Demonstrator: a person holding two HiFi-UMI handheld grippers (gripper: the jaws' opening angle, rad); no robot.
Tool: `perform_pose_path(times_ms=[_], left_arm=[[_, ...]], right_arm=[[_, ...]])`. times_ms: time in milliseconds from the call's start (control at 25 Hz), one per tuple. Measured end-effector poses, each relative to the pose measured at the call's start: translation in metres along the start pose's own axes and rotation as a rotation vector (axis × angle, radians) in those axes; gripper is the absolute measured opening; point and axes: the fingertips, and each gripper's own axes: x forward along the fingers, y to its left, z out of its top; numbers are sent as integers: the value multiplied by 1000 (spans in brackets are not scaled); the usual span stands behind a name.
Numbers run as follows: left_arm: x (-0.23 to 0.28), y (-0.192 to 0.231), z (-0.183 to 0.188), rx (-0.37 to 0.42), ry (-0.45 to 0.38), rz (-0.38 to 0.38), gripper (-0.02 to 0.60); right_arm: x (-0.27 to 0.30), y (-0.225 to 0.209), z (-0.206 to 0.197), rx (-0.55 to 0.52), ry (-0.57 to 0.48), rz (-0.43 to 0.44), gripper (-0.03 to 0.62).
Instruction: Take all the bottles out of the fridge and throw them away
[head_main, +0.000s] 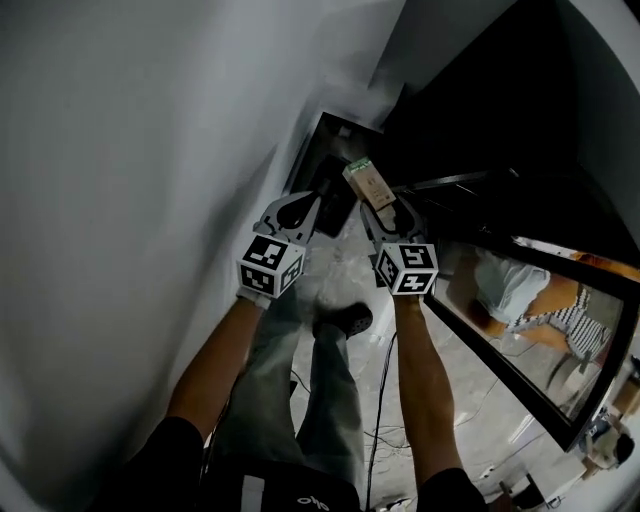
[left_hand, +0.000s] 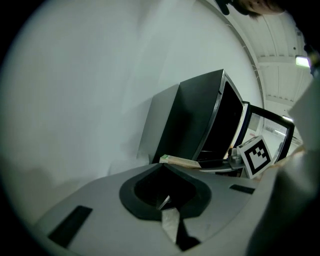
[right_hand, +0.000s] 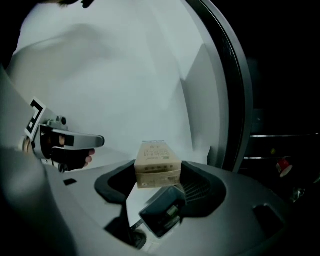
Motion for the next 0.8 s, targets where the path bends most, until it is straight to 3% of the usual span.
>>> perform_pose_path(times_ms=[320,800], left_arm=[[36,21,-56,-5,35,-3,-2],[46,35,-65,-16,43,9,-2]], right_arm=[[27,-17,-67,11,75,3,278],[50,-6,-90,-2,130,35,278]])
